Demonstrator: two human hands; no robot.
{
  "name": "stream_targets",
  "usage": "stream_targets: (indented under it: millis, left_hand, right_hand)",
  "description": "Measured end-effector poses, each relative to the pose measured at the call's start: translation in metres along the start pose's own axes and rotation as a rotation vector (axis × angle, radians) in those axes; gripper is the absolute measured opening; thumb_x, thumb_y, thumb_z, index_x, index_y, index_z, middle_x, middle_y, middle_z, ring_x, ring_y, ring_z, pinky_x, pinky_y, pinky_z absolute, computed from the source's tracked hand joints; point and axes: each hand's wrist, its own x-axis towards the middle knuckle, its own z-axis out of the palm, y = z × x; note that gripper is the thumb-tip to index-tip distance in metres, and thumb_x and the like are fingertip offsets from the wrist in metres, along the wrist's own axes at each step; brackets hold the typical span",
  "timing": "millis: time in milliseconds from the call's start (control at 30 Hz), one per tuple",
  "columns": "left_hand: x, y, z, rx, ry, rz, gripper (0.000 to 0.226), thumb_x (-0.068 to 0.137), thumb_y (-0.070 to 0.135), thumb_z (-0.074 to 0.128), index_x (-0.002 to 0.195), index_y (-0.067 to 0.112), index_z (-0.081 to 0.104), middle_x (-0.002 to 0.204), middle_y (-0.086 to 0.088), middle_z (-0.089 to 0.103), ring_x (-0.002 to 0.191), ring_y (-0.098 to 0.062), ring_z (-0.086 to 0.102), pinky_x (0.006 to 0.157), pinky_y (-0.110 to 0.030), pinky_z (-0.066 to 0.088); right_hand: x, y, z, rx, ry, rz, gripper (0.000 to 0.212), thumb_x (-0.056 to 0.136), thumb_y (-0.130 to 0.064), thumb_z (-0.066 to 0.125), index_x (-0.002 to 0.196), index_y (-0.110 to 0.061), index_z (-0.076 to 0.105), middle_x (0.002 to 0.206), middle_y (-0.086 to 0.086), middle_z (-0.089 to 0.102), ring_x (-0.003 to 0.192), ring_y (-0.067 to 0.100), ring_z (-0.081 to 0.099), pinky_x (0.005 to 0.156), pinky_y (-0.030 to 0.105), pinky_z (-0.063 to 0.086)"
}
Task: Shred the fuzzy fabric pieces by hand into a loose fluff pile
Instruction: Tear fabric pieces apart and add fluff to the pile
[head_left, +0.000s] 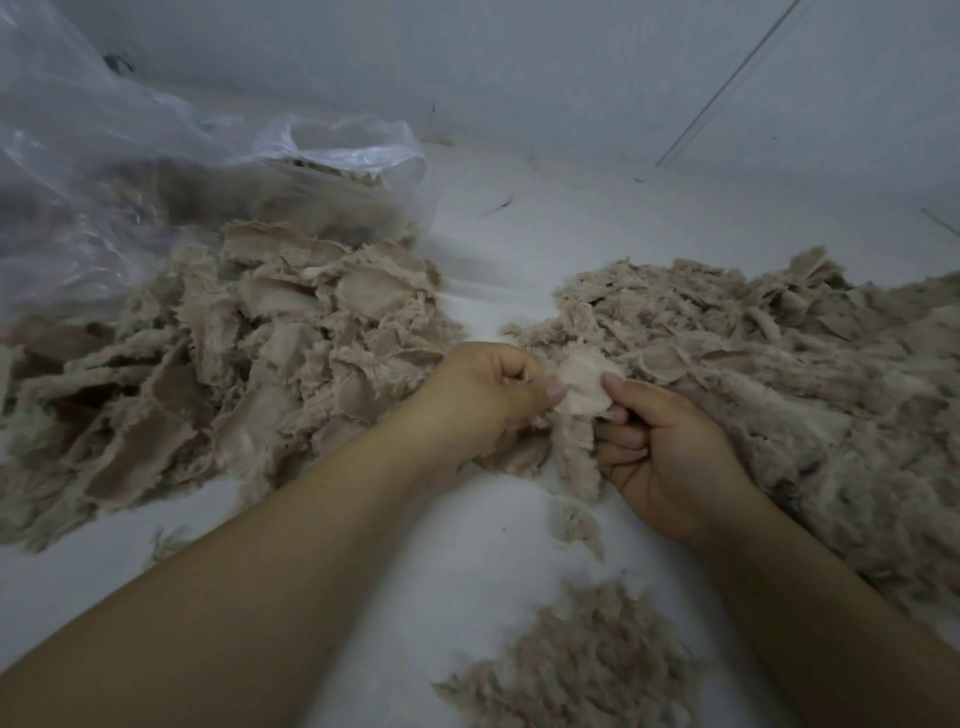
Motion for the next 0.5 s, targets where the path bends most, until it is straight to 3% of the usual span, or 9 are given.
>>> stream_targets:
  millis: [133,300,400,500]
  left_hand:
    - [0.000,0.005,-0.008,-0.092,-0.031,0.012,0.036,0.097,0.013,0.057,0.062,0.010,0.051,0.044,-0.007,0.041,0.029,-0.016,0.028,0.034,-0.015,0.020]
    - [-0.003,0.008,-0.013,-0.123,-0.050,-0.056,0.028,0.097,0.016,0.056,0.080,-0.006,0.058,0.041,-0.008,0.040,0.028,-0.015,0.025,0.038,-0.021,0.013]
    - [-0.003,0.011,-0.015,-0.120,-0.029,-0.031,0.036,0.099,0.017,0.053,0.068,0.000,0.058,0.042,-0.009,0.039,0.029,-0.015,0.025,0.041,-0.029,0.011]
    - [-0.003,0.011,-0.018,-0.128,-0.002,-0.006,0.041,0.100,0.016,0.050,0.061,0.004,0.056,0.044,-0.008,0.036,0.029,-0.015,0.025,0.041,-0.024,0.015]
  right_hand:
    - [0.002,0.000,-0.002,0.007,-0.032,0.022,0.016,0.075,-0.014,0.062,0.070,-0.009,0.047,0.053,-0.001,0.045,0.035,0.003,0.033,0.032,0.014,0.027]
    - [0.002,-0.001,-0.004,0.009,-0.048,0.030,0.015,0.076,-0.014,0.060,0.071,-0.009,0.047,0.052,-0.002,0.044,0.035,0.003,0.032,0.033,0.014,0.024]
    - [0.001,-0.001,-0.004,0.000,-0.062,0.026,0.015,0.077,-0.014,0.058,0.070,-0.010,0.046,0.051,-0.002,0.044,0.035,0.002,0.031,0.033,0.013,0.024]
    - [0.001,-0.001,-0.003,0.006,-0.041,0.011,0.014,0.077,-0.014,0.058,0.069,-0.010,0.047,0.050,-0.003,0.043,0.034,0.002,0.029,0.033,0.013,0.023]
